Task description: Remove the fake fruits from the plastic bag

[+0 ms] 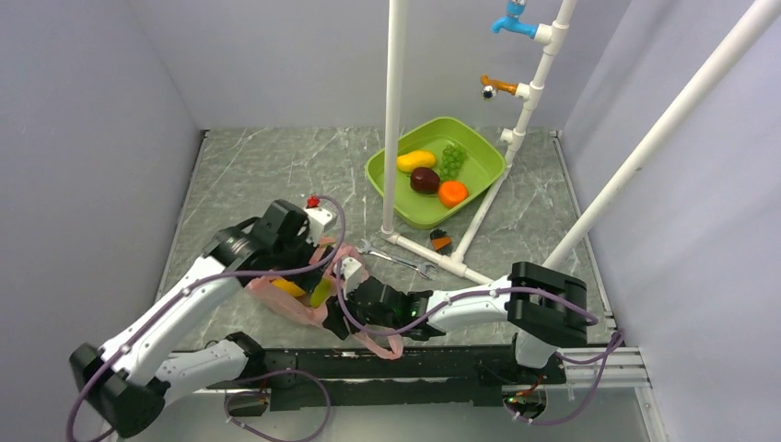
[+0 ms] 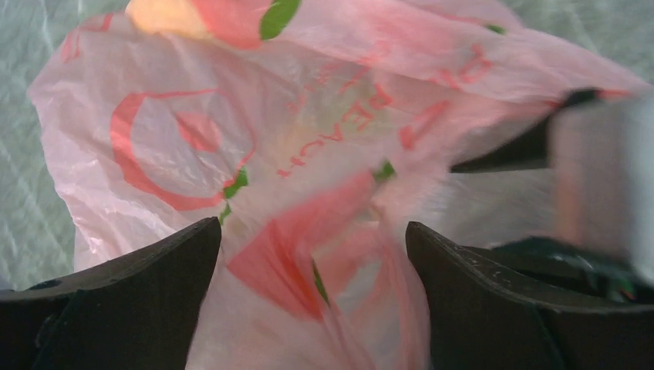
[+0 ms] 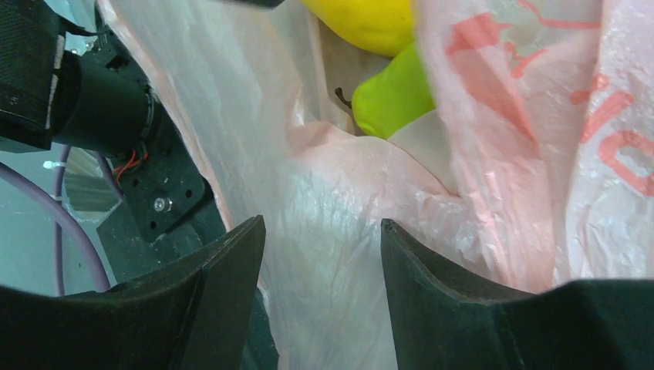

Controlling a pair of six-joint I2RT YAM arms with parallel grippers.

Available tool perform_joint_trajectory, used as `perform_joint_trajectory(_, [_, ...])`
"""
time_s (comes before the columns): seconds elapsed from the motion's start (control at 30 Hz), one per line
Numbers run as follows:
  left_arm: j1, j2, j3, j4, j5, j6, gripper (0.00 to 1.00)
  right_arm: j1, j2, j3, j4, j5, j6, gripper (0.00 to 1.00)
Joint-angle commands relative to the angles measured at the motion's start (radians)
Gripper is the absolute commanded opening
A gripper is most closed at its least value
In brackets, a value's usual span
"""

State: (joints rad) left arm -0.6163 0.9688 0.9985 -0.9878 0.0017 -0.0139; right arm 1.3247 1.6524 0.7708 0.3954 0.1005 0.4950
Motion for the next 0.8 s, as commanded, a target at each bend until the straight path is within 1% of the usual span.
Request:
perform_joint_trajectory(0.0, [-0.014,0.119,0.080,-0.076,-0.266,-0.087,0.88,-0.008,-0.047,-0.032,0.074,0.033,0.013,0.60])
perform_joint_trajectory(0.1, [-0.012,0.145,0.115,-0.053,-0.361,-0.114,0.54,-0.010,-0.036,-0.043,0.087,0.048,0.017,0.58])
perform_joint_trajectory(0.13, [-0.012,0.133,0.119,-0.029,-0.386,-0.126,0.37,-0.009,-0.028,-0.043,0.088,0.055,0.016,0.56])
perform_joint_trajectory(0.17, [-0.011,0.118,0.118,0.004,-0.408,-0.131,0.17,-0.009,-0.019,-0.040,0.088,0.062,0.013,0.55])
perform_joint_trajectory(0.2, [-0.009,0.089,0.115,0.041,-0.445,-0.139,0.01,-0.010,-0.006,-0.037,0.090,0.069,0.007,0.54])
perform_joint_trajectory(0.23, [-0.008,0.064,0.108,0.075,-0.479,-0.147,0.00,-0.011,0.006,-0.029,0.087,0.080,0.000,0.52])
perform_joint_trajectory(0.3, [0.002,0.017,0.089,0.171,-0.542,-0.147,0.00,-0.020,0.037,-0.007,0.072,0.115,-0.011,0.43])
perform_joint_trajectory(0.4, [0.037,-0.042,0.057,0.283,-0.698,-0.149,0.00,-0.060,0.064,0.031,0.038,0.168,-0.022,0.31])
perform_joint_trajectory(0.47, [0.062,-0.071,0.050,0.342,-0.790,-0.138,0.00,-0.101,0.085,0.070,0.001,0.196,-0.041,0.28])
perform_joint_trajectory(0.5, [0.085,-0.086,0.045,0.383,-0.810,-0.110,0.00,-0.128,0.096,0.093,-0.029,0.204,-0.047,0.25])
perform_joint_trajectory(0.57, [0.147,-0.110,0.008,0.481,-0.774,-0.020,0.00,-0.177,0.109,0.122,-0.060,0.202,-0.063,0.23])
perform_joint_trajectory(0.63, [0.218,-0.119,-0.027,0.537,-0.727,0.053,0.00,-0.212,0.109,0.142,-0.091,0.216,-0.088,0.23])
perform_joint_trajectory(0.73, [0.296,-0.124,-0.067,0.515,-0.662,0.052,0.00,-0.223,0.100,0.194,-0.194,0.268,-0.107,0.22])
perform_joint_trajectory(0.77, [0.310,-0.138,-0.094,0.519,-0.623,0.050,0.00,-0.223,0.089,0.207,-0.223,0.257,-0.115,0.22])
